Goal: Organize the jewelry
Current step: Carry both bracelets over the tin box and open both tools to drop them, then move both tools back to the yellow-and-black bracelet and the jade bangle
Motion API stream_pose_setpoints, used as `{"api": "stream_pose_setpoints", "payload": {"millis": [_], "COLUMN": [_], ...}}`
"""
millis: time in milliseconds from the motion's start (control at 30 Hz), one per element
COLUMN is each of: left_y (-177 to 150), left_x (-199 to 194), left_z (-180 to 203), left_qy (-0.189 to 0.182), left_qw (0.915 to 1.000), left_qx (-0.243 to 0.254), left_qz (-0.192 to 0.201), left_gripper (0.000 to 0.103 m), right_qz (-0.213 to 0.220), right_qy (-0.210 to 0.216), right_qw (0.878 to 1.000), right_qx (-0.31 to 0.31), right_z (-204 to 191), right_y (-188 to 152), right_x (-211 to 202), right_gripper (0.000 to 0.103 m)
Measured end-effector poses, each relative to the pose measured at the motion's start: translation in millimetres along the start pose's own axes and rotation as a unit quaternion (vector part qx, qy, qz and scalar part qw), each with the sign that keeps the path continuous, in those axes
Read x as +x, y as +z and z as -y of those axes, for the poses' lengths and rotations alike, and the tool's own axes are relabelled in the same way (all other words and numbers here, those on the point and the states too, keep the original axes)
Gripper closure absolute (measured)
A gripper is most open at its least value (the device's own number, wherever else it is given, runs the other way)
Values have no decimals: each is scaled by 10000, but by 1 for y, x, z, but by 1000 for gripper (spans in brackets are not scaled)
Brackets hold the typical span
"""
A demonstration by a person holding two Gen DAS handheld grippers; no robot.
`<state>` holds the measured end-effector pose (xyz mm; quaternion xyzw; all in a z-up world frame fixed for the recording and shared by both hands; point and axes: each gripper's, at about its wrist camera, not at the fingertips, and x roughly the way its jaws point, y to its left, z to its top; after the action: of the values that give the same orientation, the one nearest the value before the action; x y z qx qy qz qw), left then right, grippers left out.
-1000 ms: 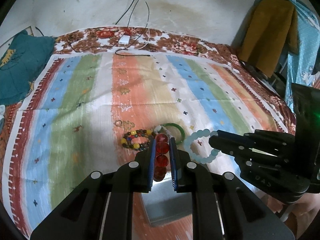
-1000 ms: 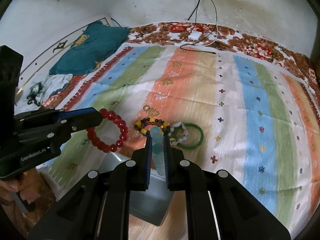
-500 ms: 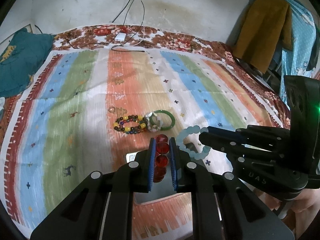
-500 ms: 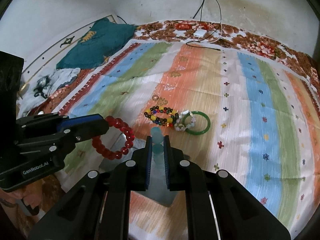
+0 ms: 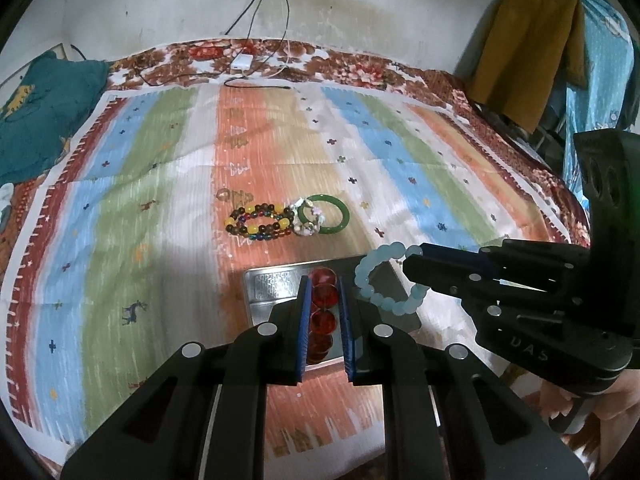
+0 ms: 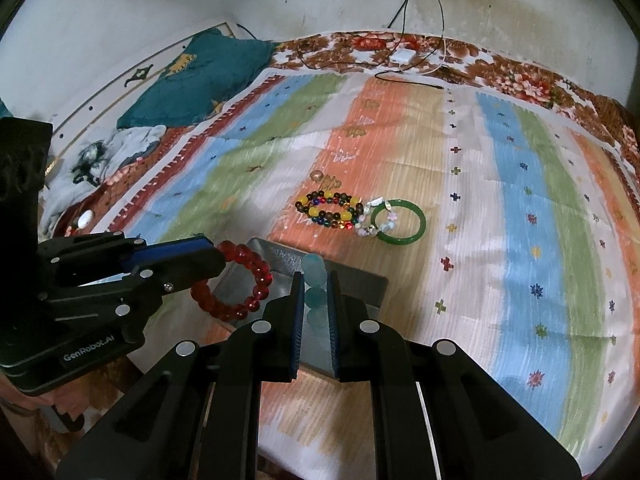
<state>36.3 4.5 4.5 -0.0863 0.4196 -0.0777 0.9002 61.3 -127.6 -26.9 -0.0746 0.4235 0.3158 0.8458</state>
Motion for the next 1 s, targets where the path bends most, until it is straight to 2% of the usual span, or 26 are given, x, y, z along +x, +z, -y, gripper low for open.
{"api": "stream_pose_setpoints", "payload": {"millis": [133, 233, 267, 300, 333, 400, 433, 500, 600, 667, 800, 1000], "left_y": [-2, -1, 0, 1, 2, 4, 6, 9, 15, 19, 30, 40], "left_x": [1, 0, -1, -1, -2, -1, -1, 1, 5, 9, 18, 34], "left_z": [1, 1, 0, -3, -6, -14, -17, -24, -35, -40, -51, -64], "left_qy": [69, 256, 308, 346, 414, 497, 523, 555, 560, 572, 612, 508], "left_qw": [10000, 9997, 9995, 9994, 9991, 9986, 9983, 9978, 9970, 9966, 9956, 9944], "left_qx": [10, 45, 19, -19, -78, -186, -237, -356, -536, -596, -706, -892], "left_qz": [-63, -12, 18, 37, 60, 70, 73, 67, 30, -9, -65, -248], "left_gripper": [90, 88, 81, 72, 68, 58, 55, 42, 34, 30, 24, 20], "right_qz": [-102, -210, -189, -165, -112, -65, -56, -41, -27, 8, 34, -51], "right_qy": [14, -95, -107, -115, -148, -227, -271, -321, -321, -357, -381, -375], "right_qw": [9999, 9997, 9998, 9998, 9998, 9997, 9995, 9992, 9986, 9980, 9974, 9970], "right_qx": [-58, -57, -28, -6, 31, 81, 119, 238, 409, 513, 607, 674], "right_z": [-3, -3, -2, 0, 2, 6, 10, 16, 26, 32, 40, 49], "right_y": [-3, -4, -3, -3, -2, 0, 1, 3, 8, 12, 19, 31], "right_x": [3, 8, 8, 7, 6, 4, 4, 5, 6, 6, 11, 24], "right_gripper": [91, 86, 76, 69, 63, 63, 59, 55, 49, 43, 37, 35]}}
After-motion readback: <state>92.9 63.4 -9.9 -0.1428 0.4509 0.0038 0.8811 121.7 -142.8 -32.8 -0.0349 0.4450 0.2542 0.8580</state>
